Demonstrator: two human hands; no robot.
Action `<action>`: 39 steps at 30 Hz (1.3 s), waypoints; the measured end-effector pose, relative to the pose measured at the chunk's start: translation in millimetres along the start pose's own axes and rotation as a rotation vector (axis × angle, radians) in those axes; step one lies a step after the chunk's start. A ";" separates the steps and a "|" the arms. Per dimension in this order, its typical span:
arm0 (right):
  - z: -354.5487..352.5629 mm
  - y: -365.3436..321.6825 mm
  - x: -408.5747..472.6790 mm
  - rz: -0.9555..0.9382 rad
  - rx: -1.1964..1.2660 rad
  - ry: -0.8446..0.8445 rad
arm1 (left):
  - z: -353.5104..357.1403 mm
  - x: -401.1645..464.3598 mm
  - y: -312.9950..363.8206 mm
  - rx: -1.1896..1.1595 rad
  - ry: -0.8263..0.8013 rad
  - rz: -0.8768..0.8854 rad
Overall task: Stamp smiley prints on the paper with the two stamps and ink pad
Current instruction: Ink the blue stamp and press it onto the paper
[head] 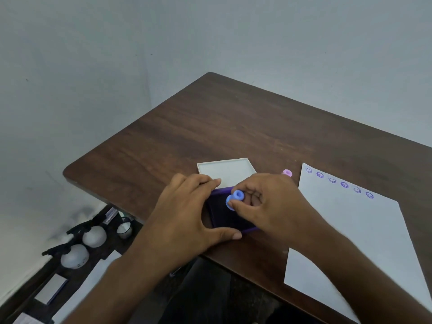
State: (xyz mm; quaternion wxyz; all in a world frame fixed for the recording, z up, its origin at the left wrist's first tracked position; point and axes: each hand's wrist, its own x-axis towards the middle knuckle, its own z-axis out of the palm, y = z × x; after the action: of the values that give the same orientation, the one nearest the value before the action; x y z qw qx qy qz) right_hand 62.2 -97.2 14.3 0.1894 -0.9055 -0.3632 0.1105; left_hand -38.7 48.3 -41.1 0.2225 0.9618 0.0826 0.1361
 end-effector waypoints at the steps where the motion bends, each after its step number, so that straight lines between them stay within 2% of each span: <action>1: 1.1 -0.5 0.6 -0.004 -0.009 -0.020 | 1.0 0.4 0.0 0.018 -0.017 -0.004; 11: 14.4 -2.5 -0.6 -0.113 -0.102 -0.060 | 6.7 1.8 -2.6 0.027 -0.040 -0.007; 18: 16.1 -3.2 2.1 -0.121 -0.101 -0.126 | 5.3 2.8 -1.6 0.040 -0.049 -0.009; 39: 18.8 -1.3 1.4 -0.141 -0.082 -0.072 | 3.3 3.6 -1.0 0.026 -0.032 -0.001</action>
State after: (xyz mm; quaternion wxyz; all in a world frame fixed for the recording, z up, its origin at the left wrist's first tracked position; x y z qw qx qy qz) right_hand 56.1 -90.4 -2.2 0.1463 -0.8801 -0.4369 0.1146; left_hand -34.5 48.6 -43.6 0.2114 0.9666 0.0815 0.1195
